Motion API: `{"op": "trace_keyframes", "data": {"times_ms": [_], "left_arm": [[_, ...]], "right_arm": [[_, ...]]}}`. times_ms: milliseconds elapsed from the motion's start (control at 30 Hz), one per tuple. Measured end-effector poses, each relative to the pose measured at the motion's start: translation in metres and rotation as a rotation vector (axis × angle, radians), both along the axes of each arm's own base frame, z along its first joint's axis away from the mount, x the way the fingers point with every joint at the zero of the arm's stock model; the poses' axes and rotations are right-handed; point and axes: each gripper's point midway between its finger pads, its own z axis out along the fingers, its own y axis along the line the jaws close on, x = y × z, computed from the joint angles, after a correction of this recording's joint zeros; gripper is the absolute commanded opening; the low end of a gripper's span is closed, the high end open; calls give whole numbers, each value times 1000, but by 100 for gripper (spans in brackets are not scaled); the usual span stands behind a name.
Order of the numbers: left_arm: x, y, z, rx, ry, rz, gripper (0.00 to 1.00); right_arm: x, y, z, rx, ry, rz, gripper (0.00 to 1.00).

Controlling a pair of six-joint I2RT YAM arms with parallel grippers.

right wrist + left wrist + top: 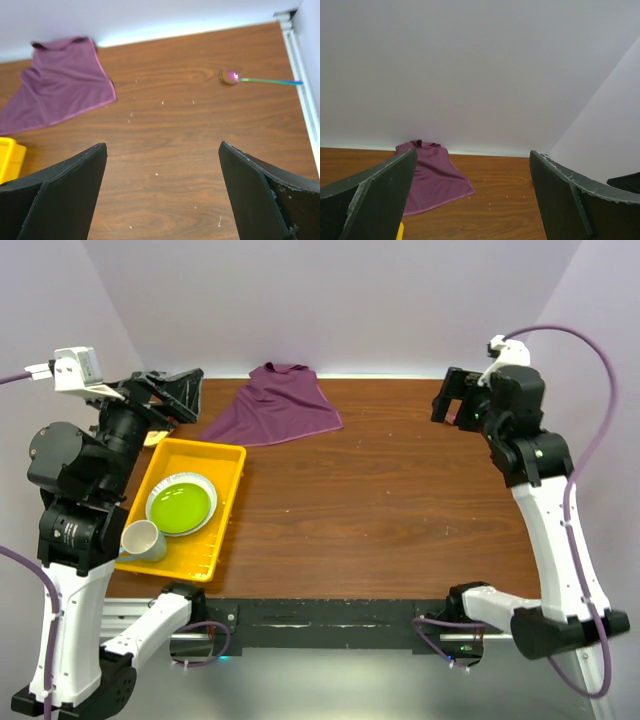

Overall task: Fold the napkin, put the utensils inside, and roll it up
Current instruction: Move the napkin to the centre of the board

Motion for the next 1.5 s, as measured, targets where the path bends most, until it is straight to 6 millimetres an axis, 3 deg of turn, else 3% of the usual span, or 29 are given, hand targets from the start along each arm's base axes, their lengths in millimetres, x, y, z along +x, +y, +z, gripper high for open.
{"op": "trace_keyframes", "data": {"times_ms": [133, 333, 667, 800, 900, 1000, 1300, 1500], "left_arm": [[1, -6, -9, 3, 34, -30, 100], [6, -21, -33, 2, 135, -108, 100], [23, -44, -132, 46, 414, -209, 99], [26, -53, -168, 53, 499, -255, 98], [25, -60, -193, 54, 554, -298, 97], [24, -64, -205, 53, 578, -325, 97], [31, -73, -204, 53, 554, -369, 96], [39, -79, -207, 48, 552, -397, 95]], "right_arm": [[24, 16, -36, 3, 112, 64, 98], [64, 63, -97, 104, 275, 234, 98], [149, 136, -240, 241, 520, 248, 97], [186, 173, -277, 273, 535, 258, 89], [203, 191, -292, 303, 530, 264, 84], [217, 197, -306, 328, 528, 250, 83], [244, 202, -335, 311, 510, 239, 77], [264, 212, -340, 116, 438, 235, 76]]}}
